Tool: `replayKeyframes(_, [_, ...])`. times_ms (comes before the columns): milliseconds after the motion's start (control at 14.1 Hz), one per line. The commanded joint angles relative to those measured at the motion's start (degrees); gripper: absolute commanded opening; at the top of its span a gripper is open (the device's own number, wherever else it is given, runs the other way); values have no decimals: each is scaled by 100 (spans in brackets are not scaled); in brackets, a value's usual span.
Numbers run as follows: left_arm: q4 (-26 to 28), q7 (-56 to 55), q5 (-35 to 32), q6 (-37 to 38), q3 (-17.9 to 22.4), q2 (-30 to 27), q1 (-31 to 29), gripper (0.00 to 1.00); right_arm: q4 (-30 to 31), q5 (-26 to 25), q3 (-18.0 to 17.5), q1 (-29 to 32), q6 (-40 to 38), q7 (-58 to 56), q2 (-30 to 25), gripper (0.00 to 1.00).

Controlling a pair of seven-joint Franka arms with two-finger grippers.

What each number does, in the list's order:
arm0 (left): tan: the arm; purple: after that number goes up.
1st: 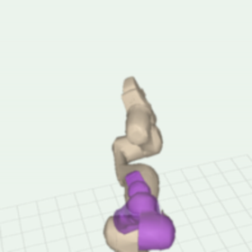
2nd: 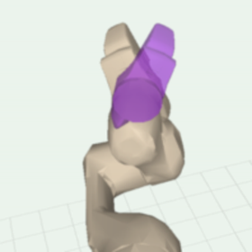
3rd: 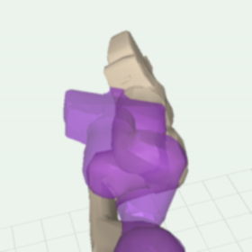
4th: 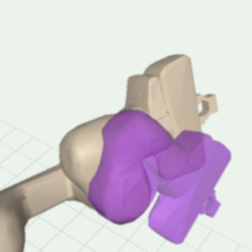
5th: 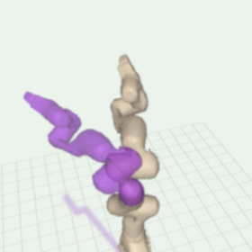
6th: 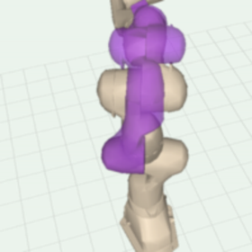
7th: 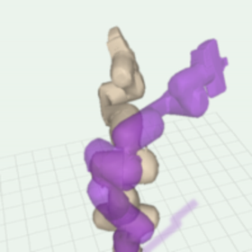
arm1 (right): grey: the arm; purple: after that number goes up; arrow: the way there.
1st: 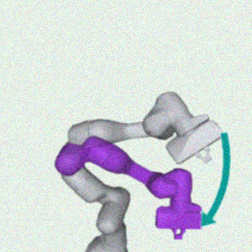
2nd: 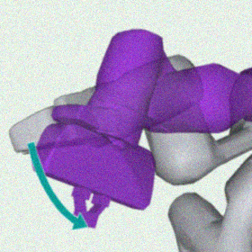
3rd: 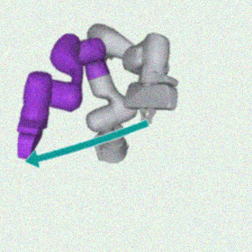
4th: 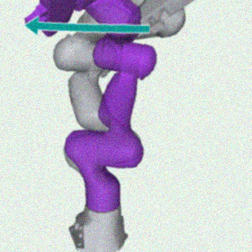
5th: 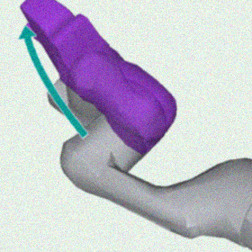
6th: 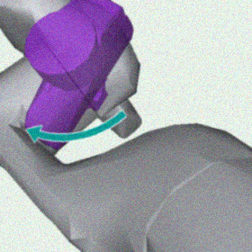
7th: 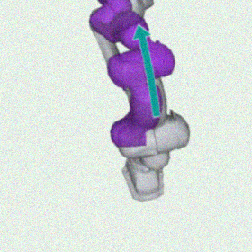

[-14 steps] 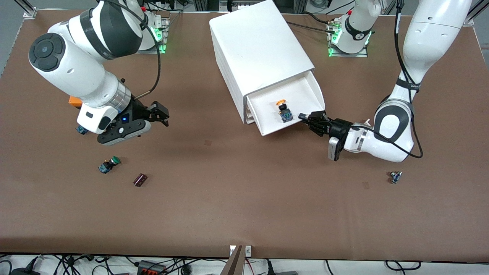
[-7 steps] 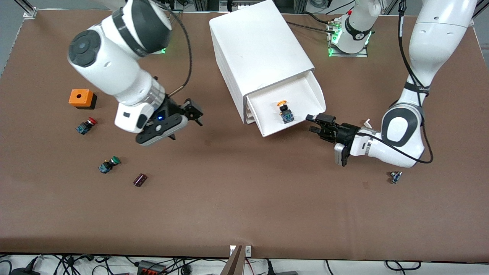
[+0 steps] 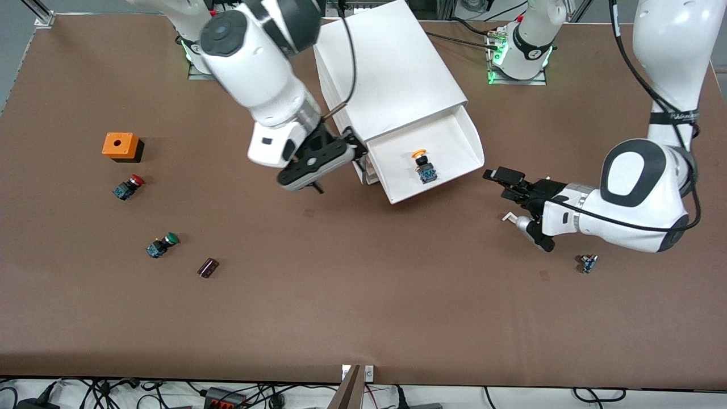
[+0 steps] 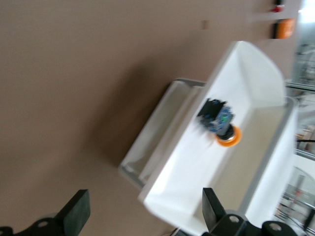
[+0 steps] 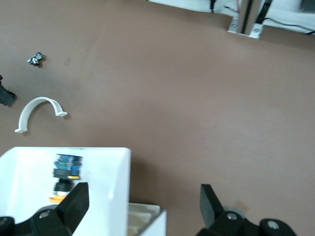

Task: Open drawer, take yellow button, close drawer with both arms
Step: 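Reach the right gripper over the open drawer above the button, then lower the right gripper and grasp the orange-based blue button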

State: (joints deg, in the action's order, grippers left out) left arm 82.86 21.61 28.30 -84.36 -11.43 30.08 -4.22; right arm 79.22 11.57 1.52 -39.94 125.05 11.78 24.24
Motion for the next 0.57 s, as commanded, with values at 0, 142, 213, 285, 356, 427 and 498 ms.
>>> replayKeyframes(0, [-217,-664,-858,103,-78,-318,53,100,-537,-513,68,-338,72,586,431,100])
replayKeyframes(142, [-340,-1095,-1446,104,-96,-476,237,100,-775,-1067,76,-706,81,1174,659,100])
replayKeyframes(213, [-445,-1254,-1868,104,-96,-529,351,100,-950,-1322,76,-865,63,1482,800,100])
replayKeyframes(285, [-577,-1360,-2350,112,-96,-564,500,100,-1117,-1507,76,-1014,54,1816,958,100])
replayKeyframes(356, [-648,-1378,-2842,156,-87,-573,684,100,-1302,-1666,76,-1120,46,2080,1133,100])
replayKeyframes(427, [-735,-1378,-3309,269,-87,-573,790,100,-1469,-1780,85,-1217,46,2196,1327,100])
replayKeyframes(498, [-832,-1378,-3618,366,-87,-565,861,100,-1619,-1834,103,-1296,46,2232,1503,100])
